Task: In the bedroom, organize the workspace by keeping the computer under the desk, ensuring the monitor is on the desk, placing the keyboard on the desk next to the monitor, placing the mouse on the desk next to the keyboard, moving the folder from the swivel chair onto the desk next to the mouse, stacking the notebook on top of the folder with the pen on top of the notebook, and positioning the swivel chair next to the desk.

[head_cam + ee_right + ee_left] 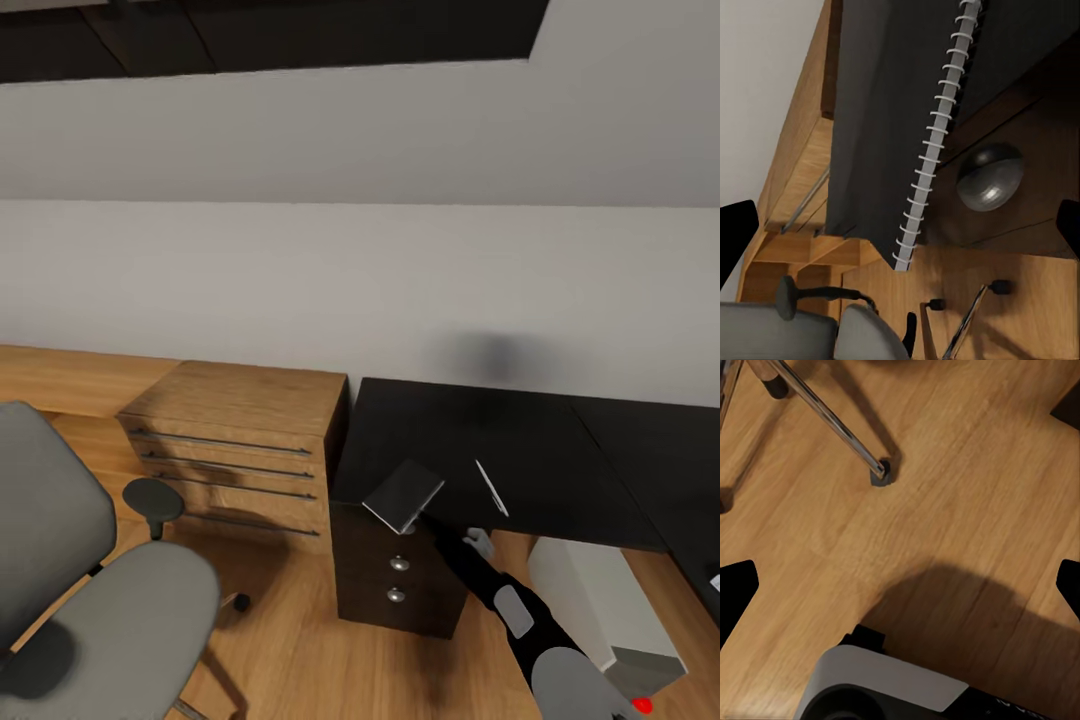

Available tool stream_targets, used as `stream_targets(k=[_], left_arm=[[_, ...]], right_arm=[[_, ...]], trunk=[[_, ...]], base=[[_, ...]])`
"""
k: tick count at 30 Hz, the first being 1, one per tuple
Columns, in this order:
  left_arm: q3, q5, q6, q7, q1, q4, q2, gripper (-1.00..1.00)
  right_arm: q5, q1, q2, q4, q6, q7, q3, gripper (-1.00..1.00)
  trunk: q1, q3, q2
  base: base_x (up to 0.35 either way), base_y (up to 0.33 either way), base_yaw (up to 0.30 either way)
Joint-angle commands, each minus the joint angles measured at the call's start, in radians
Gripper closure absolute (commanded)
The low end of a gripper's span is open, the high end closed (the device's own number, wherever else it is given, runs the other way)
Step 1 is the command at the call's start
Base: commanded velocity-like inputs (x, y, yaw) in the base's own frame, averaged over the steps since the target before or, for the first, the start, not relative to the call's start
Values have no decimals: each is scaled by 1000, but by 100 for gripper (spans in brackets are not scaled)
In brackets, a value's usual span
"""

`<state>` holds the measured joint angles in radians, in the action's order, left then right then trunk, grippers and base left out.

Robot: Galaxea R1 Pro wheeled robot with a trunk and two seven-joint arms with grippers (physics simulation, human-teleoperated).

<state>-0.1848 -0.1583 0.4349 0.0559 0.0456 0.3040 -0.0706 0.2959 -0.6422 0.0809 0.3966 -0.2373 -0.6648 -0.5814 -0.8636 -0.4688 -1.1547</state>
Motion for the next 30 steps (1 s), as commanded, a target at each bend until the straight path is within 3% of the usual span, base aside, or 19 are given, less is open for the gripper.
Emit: stream_targets(k=[1,21,26,30], left_arm=[[4,-7,3,2,0,0,0,-100],[4,-9,4,2,0,1,1,-100],[4,-8,4,2,0,1,1,-100],[4,-9,4,2,0,1,2,-100]], right_arm=[[8,-1,-1,1,-10,-2,-5,-100],[10,-1,-9,1,-15,-3,-10,-100],[47,-1,-9,-1,-28,-13,-9,-100],[82,-1,-9,0,-96,-26,-8,-100]], trunk=[[-4,-4,-8],[-81,-67,-148],[-100,-83,-183],[-115,-95,-211]], base=[[0,0,11],[0,0,1],[0,0,0],[0,0,0]])
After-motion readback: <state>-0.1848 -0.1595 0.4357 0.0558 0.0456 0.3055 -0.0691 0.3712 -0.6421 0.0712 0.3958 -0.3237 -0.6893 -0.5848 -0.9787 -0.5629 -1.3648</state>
